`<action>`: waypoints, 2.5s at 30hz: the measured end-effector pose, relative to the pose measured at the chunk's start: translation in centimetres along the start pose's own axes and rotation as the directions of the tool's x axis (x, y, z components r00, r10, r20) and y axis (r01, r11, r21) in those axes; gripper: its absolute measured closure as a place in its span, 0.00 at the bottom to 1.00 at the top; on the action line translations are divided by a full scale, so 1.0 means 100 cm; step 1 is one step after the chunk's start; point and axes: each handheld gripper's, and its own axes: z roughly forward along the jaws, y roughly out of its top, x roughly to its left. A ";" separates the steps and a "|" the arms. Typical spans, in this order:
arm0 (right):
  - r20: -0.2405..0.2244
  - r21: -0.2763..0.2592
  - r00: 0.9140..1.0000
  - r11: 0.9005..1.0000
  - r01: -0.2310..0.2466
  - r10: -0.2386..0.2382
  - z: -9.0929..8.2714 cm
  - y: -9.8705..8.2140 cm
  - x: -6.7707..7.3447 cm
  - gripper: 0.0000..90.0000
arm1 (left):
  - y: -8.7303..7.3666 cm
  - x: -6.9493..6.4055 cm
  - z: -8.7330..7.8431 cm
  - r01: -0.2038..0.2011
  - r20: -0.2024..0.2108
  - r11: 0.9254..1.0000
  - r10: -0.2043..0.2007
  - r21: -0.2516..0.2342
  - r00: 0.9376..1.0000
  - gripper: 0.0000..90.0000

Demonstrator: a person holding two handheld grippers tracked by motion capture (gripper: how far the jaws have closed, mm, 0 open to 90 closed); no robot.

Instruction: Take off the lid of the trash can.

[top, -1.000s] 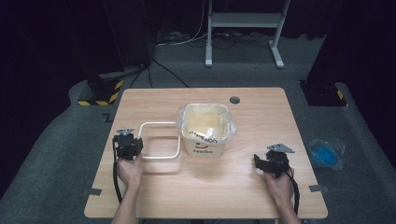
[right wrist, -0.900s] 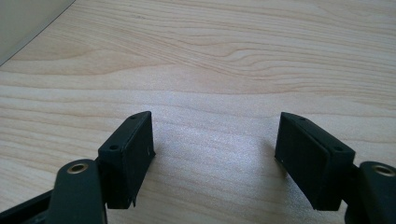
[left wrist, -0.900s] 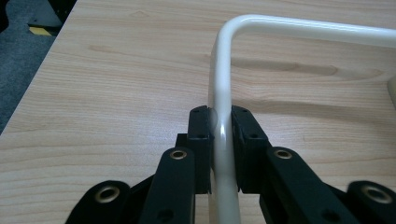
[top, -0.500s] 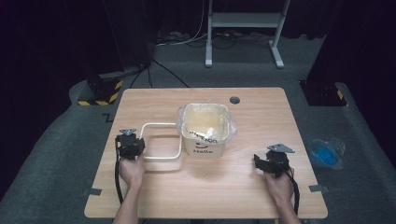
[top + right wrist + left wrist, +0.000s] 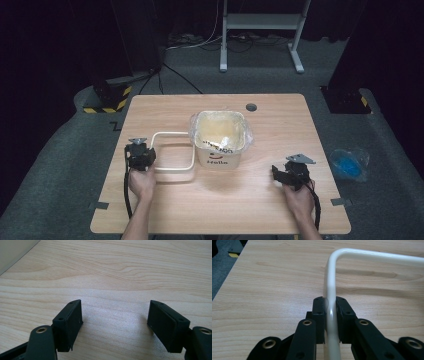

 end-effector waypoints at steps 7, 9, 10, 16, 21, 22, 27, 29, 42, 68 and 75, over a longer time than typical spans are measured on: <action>0.000 0.000 1.000 1.000 0.000 0.000 0.000 0.000 0.000 0.31 | -0.001 -0.001 0.004 -0.002 -0.006 1.000 0.002 0.011 1.000 0.87; 0.000 0.000 1.000 1.000 0.000 0.000 0.000 0.000 0.000 0.31 | -0.001 0.000 0.005 0.000 -0.002 1.000 0.000 0.013 1.000 0.87; 0.000 0.000 1.000 1.000 0.000 0.000 0.000 0.000 0.000 0.31 | 0.000 0.000 0.005 0.002 -0.001 1.000 -0.002 0.014 1.000 0.87; 0.000 0.000 1.000 1.000 0.000 0.000 0.000 0.000 0.000 0.31 | -0.001 0.001 0.008 0.006 -0.004 1.000 -0.006 0.016 1.000 0.87; 0.000 0.000 1.000 1.000 0.000 0.000 0.000 0.000 0.000 0.31 | -0.001 0.000 0.011 0.009 -0.005 1.000 -0.009 0.017 1.000 0.87; 0.000 0.000 1.000 1.000 0.000 0.000 0.000 0.000 0.000 0.31 | -0.001 0.000 0.011 0.014 -0.005 1.000 -0.013 0.018 1.000 0.87; -0.002 0.000 1.000 1.000 0.000 0.000 0.000 0.000 0.000 0.31 | -0.001 -0.001 0.014 0.011 -0.006 1.000 -0.011 0.028 1.000 0.86; -0.001 0.000 1.000 1.000 0.000 0.000 0.000 0.000 0.000 0.31 | -0.001 -0.002 0.014 0.008 -0.006 1.000 -0.008 0.030 1.000 0.86; -0.001 0.000 1.000 1.000 0.000 0.000 0.000 0.000 0.000 0.31 | -0.003 -0.003 0.017 0.002 0.000 0.999 -0.002 0.043 1.000 0.83; -0.001 0.000 1.000 1.000 0.000 0.000 0.000 0.000 0.000 0.31 | -0.004 -0.004 0.016 -0.003 0.037 0.998 0.001 0.067 0.999 0.36; -0.001 0.000 1.000 1.000 0.000 0.000 0.000 0.000 0.000 0.31 | -0.004 -0.005 0.013 -0.022 0.023 0.998 0.020 0.059 1.000 0.29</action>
